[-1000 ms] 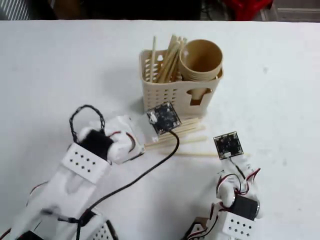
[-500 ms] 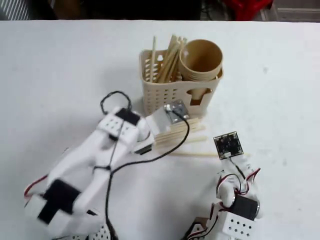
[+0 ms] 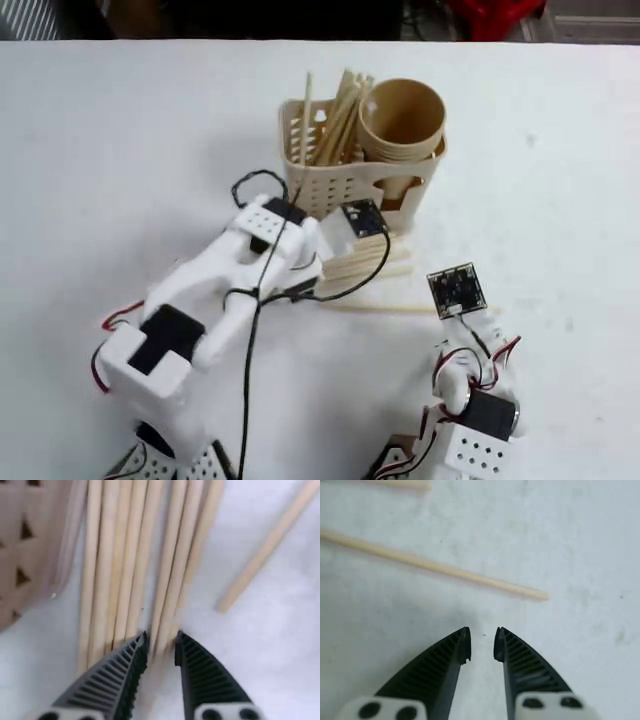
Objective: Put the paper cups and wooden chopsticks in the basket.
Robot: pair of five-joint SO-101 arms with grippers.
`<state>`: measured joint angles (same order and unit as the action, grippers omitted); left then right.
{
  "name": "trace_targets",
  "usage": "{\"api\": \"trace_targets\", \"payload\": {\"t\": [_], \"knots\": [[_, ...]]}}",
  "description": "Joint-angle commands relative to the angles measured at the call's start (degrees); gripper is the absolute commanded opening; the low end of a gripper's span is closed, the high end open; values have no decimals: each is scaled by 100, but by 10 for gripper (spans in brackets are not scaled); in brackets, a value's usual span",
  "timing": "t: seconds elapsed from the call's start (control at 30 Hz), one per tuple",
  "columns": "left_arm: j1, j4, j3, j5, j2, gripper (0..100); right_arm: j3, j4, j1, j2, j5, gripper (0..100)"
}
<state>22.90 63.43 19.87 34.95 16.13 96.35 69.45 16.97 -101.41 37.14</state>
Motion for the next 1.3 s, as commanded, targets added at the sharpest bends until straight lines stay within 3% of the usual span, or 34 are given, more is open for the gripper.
{"api": "trace_targets", "payload": {"t": [0.0,0.17,0.33,0.73,0.97,1.27], "knots": [[84,35,-70,53,22,56,62,-127,-31,-22,9,97],[84,79,-70,53,-22,45,62,-127,-31,-22,9,98],[92,677,-404,53,-242,20,62,-127,-31,-22,9,98],[110,1829,-466,53,-2290,22,62,-127,-31,-31,9,98],[462,2479,-492,0,-2905,22,62,-127,-31,-31,9,98],[444,2637,-466,-70,-4242,22,62,-127,-40,-31,9,98]]}}
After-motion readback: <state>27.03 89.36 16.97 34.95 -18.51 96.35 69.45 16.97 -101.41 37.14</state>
